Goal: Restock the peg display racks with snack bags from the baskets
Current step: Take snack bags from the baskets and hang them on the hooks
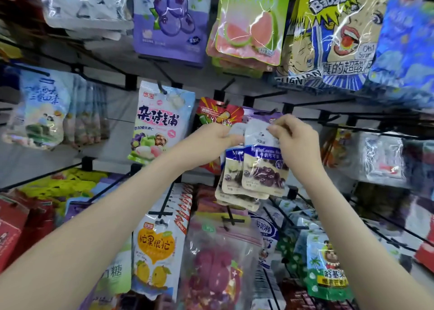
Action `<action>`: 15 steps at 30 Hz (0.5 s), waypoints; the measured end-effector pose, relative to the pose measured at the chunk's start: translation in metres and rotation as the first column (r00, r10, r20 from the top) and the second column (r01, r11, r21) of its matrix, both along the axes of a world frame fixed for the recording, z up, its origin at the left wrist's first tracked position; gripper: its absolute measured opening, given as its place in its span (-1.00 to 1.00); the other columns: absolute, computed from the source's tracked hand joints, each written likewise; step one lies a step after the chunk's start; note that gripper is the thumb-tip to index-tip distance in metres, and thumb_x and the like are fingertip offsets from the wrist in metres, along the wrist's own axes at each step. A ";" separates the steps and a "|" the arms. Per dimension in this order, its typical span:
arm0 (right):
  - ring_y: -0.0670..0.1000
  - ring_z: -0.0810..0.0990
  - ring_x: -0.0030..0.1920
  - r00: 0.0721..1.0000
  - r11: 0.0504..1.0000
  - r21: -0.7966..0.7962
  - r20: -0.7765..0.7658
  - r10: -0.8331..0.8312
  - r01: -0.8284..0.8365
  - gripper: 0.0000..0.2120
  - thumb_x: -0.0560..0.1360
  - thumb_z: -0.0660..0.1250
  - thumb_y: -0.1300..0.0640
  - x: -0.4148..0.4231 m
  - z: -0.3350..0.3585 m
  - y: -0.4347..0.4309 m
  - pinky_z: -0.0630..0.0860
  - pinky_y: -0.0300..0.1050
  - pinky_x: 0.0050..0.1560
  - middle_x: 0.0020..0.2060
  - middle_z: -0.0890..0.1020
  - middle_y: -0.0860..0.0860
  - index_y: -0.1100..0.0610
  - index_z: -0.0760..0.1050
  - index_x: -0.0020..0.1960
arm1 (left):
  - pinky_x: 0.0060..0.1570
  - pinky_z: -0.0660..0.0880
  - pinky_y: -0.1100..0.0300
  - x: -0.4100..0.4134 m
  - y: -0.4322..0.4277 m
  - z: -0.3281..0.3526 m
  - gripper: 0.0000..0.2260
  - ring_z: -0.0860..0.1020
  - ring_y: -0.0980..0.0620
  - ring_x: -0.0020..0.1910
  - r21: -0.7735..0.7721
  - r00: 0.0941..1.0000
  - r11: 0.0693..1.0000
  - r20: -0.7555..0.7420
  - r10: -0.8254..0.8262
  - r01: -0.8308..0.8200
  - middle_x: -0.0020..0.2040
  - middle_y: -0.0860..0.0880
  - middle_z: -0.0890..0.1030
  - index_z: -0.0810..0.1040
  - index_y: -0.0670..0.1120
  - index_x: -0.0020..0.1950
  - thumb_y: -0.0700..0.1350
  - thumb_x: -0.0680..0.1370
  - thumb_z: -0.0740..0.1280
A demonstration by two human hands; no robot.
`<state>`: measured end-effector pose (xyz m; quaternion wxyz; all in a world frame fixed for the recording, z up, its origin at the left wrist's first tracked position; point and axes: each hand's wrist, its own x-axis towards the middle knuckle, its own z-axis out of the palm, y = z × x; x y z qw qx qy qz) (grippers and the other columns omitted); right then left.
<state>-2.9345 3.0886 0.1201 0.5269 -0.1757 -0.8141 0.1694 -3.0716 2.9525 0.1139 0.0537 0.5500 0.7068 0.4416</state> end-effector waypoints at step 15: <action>-0.29 0.49 -0.12 0.853 0.984 0.088 -0.514 -0.088 0.155 -0.92 0.57 0.27 0.15 0.042 -0.003 0.043 0.39 -0.39 -0.03 -0.09 0.55 -0.03 0.12 0.49 0.04 | -0.47 0.22 0.29 0.009 0.016 0.011 -0.61 0.22 0.13 -0.53 0.128 0.985 0.991 -0.168 -0.027 0.049 -0.53 0.06 0.28 0.26 -0.10 -0.35 0.01 0.61 0.25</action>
